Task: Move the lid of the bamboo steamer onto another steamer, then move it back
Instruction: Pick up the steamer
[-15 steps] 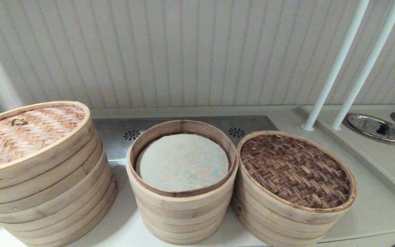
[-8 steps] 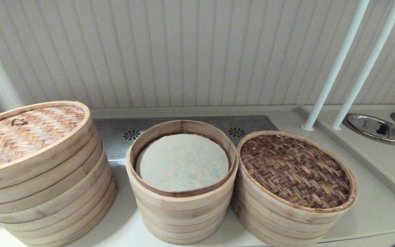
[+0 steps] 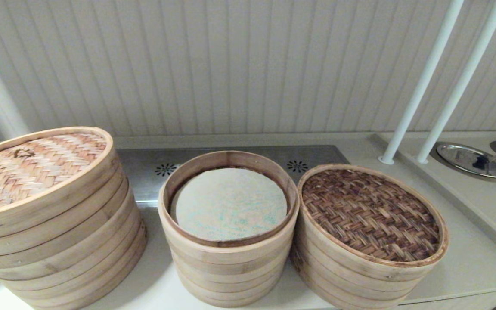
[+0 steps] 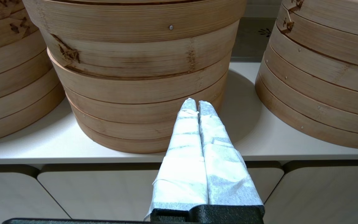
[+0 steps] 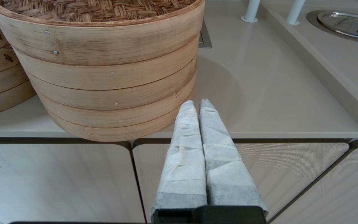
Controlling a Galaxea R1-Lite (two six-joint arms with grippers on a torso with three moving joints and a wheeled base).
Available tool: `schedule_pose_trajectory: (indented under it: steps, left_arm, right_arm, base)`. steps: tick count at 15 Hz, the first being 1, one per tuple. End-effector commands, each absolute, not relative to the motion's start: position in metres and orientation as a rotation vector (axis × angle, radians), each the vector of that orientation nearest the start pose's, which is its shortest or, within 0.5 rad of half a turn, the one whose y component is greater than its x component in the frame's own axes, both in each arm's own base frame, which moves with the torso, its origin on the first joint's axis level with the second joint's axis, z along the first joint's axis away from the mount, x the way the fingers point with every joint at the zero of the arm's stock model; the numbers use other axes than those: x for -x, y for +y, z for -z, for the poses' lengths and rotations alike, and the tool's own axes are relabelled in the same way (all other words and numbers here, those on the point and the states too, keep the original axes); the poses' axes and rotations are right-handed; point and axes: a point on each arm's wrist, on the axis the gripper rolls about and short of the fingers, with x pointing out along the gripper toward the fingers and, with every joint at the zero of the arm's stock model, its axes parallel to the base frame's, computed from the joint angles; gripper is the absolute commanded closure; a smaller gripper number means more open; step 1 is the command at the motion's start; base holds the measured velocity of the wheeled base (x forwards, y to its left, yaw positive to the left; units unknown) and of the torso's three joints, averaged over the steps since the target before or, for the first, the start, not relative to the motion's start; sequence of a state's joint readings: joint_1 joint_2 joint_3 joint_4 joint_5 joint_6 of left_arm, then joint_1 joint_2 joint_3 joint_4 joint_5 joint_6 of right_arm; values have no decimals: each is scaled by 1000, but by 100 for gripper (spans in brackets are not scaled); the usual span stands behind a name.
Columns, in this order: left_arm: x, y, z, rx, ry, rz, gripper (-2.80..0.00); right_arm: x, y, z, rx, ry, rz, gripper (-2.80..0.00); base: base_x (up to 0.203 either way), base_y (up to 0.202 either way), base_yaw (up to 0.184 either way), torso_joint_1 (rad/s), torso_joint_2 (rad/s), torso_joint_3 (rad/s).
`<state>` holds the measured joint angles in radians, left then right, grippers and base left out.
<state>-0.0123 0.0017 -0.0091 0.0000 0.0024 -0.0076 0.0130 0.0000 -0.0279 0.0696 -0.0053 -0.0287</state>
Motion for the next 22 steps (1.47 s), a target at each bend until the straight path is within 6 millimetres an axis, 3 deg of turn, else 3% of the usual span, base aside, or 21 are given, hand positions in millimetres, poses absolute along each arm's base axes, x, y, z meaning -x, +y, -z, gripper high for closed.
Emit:
schedule_pose_trajectory:
  steps: [1,15,19,22]
  left_arm:
    - [23,0,-78,8,-8,9,0]
    - [23,0,-78,8,-8,9,0]
    - [23,0,-78,9,-8,9,0]
    - [23,0,-78,9,-8,9,0]
  right_arm:
    - [25,0,-75,30,49,-8,0]
    - [26,0,-80,44,24,-16,0]
    - [29,0,-124,46,-23,-16,0]
    - [19,0,-155,49,9,-18,0]
  base:
    - [0,0,0,0,0,0]
    - [0,0,0,0,0,0]
    - [0,0,0,0,0,0]
    - [0,0,0,0,0,0]
